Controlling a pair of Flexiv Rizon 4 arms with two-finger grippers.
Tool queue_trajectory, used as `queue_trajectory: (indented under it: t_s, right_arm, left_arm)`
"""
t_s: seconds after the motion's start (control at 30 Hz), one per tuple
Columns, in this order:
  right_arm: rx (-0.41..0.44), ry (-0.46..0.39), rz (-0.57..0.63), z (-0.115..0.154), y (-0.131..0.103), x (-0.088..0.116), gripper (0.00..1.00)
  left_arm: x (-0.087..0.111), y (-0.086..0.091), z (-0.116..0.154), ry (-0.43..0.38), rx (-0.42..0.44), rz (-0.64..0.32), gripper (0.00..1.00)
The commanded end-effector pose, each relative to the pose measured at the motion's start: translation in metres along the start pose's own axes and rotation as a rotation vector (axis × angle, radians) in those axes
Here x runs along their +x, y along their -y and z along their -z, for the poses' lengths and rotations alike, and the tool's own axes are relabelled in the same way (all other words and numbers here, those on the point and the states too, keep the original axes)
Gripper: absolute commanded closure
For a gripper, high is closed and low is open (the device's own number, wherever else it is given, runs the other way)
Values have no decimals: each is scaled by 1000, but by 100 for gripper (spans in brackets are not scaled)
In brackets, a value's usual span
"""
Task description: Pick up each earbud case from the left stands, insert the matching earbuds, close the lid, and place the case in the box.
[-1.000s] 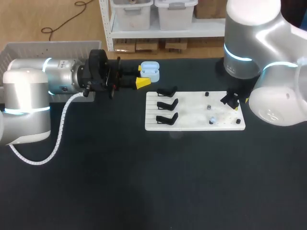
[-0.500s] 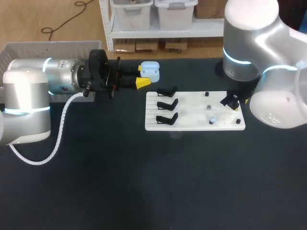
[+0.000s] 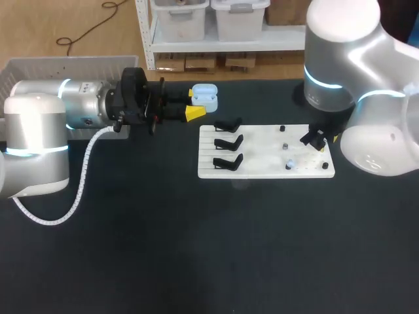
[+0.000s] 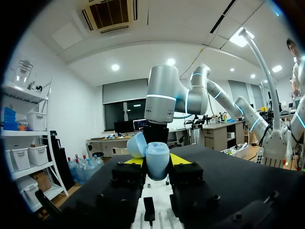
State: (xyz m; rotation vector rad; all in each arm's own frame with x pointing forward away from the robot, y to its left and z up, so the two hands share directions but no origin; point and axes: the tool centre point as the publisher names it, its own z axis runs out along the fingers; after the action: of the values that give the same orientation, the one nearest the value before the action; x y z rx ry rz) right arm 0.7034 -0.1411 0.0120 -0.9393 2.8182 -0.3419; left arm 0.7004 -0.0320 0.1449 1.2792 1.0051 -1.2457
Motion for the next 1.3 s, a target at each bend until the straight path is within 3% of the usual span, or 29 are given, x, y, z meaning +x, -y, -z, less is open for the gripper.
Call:
queue_trajectory:
  t_s: [0.03, 0.13, 0.27, 0.53, 0.73, 0.97, 1.17, 1.3]
  right_arm:
    - [3, 1, 0, -1, 0, -1, 70]
    - [5, -1, 0, -1, 0, -1, 79]
    - [8, -2, 0, -2, 0, -1, 100]
    - [24, 2, 1, 6, -3, -1, 100]
    - [63, -11, -16, 30, -6, 0, 100]
    - [77, -24, -115, 84, -16, -9, 100]
    - [10, -63, -292, 143, -29, -29, 100]
    - [-35, -133, -386, 168, -45, -38, 100]
  left_arm:
    - [1, 0, 0, 1, -1, -2, 100]
    - [1, 0, 0, 1, -1, -2, 100]
    - [1, 0, 0, 1, -1, -2, 100]
    - [1, 0, 0, 1, -1, -2, 100]
    - [1, 0, 0, 1, -1, -2, 100]
    - [1, 0, 0, 1, -1, -2, 100]
    - [1, 0, 0, 1, -1, -2, 100]
    - [1, 0, 0, 1, -1, -2, 100]
